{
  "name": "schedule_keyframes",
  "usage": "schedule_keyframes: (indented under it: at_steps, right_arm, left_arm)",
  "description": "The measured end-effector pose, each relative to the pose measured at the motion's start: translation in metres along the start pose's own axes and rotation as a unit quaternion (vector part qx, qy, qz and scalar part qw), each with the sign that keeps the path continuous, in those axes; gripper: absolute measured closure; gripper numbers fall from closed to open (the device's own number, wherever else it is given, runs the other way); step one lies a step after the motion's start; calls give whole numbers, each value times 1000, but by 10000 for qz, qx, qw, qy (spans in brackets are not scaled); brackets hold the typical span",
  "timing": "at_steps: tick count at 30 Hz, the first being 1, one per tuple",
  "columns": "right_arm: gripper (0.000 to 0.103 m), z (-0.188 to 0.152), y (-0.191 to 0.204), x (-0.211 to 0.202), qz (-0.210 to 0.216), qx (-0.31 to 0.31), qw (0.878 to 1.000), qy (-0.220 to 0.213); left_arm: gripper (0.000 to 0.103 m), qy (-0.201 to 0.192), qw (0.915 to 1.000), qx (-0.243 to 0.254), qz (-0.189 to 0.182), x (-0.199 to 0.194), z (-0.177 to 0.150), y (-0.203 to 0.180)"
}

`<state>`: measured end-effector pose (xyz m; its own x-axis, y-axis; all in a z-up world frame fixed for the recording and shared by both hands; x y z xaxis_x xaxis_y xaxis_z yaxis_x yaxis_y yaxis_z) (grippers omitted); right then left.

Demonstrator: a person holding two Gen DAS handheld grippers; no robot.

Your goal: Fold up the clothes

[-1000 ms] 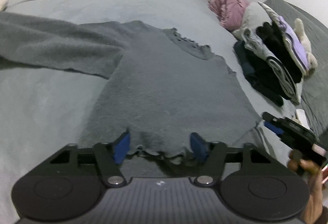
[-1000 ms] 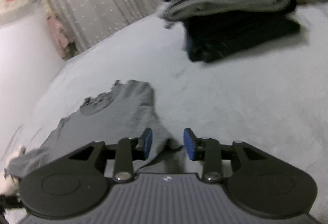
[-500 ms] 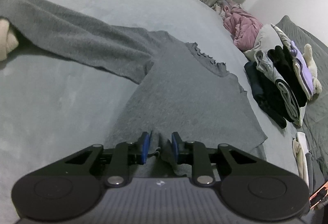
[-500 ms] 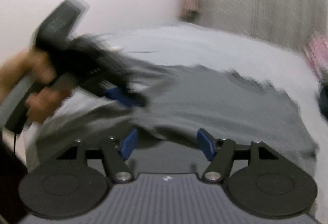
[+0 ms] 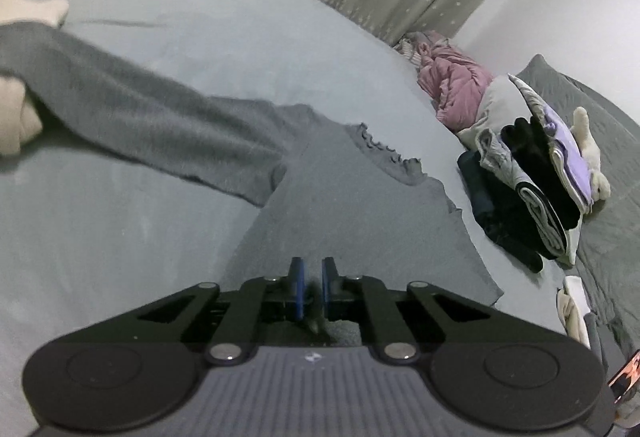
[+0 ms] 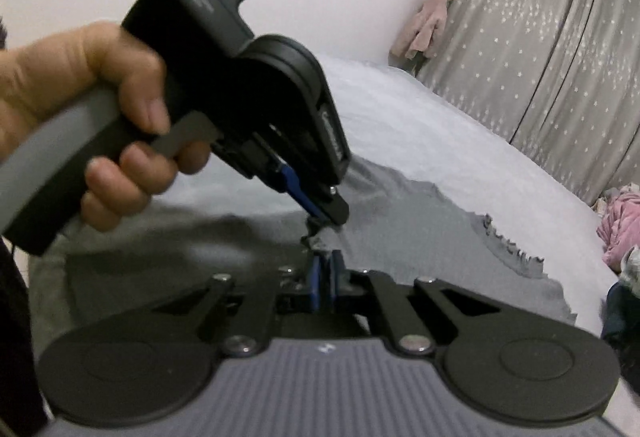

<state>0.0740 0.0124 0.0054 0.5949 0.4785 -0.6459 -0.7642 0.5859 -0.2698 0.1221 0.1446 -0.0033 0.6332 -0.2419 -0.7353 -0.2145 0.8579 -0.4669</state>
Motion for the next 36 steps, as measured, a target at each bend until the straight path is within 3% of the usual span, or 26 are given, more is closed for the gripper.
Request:
schedule_keyframes:
  at_steps: [3, 4, 5, 6, 10, 13, 16, 18, 19, 22, 25, 29, 33, 36]
  right_arm:
    - [91, -6, 4, 9, 277, 35, 9989, 386]
    - [83, -10, 5, 12, 378, 61, 9982, 470]
    - [75, -13, 5, 14, 478, 87, 9973, 554]
    - [74, -17, 6, 16, 579, 112, 9962, 638]
    - [56, -15, -15, 4, 754, 681, 9942, 360]
    - [54, -13, -34, -4, 815, 1206, 9893, 110]
    - [53, -20, -42, 8, 851, 1696, 9816, 211]
    - [55, -24, -42, 17, 926, 1766, 9789, 442]
    - [54, -25, -41, 20, 949, 1774, 9781, 539]
    - [50, -23, -46, 17, 955, 1753, 9781, 587]
    - [43, -25, -55, 9, 828, 1853, 9781, 455]
    - [41, -30, -74, 0, 680, 2077, 9753, 331]
    - [39, -29, -70, 5, 646, 2284, 9710, 283]
    - [38, -27, -69, 15, 650, 2450, 9669, 301]
  left_arm:
    - [95, 154, 9971, 242, 704, 7, -4, 3]
    - [95, 146, 9961, 271, 828, 8, -4, 5]
    - [94, 113, 9960, 257, 847, 7, -4, 6]
    - [93, 52, 9968, 224, 767, 4, -2, 7]
    - [86, -150, 9986, 167, 479, -6, 3, 8]
    - [82, -106, 9980, 125, 617, -1, 3, 10]
    - [66, -271, 9962, -79, 829, -1, 9, 21]
    - [45, -494, 9933, -281, 1007, -2, 17, 35]
    - [44, -617, 9912, -405, 1103, -5, 20, 43]
    - [42, -1050, 9767, -1254, 1386, -16, 28, 83]
    - [42, -1584, 9595, -1879, 1375, -41, 39, 110]
    - [41, -2080, 9436, -2223, 1301, -65, 52, 134]
    - [41, -2441, 9278, -2658, 941, -81, 49, 151]
    - [41, -2928, 9145, -2609, 997, -101, 48, 148]
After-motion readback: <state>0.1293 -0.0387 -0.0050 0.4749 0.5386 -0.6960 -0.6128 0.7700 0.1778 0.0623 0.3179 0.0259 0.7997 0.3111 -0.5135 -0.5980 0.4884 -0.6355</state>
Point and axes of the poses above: each gripper's, at about its wrist camera, not at the fingertips, and x roughly the way its jaws point, y to its left, z to its top, the point moved 4 cm from there along x, roughly the way its jaws point, and after that the axes turned 9 degrees about y, right-handed, at the moved point
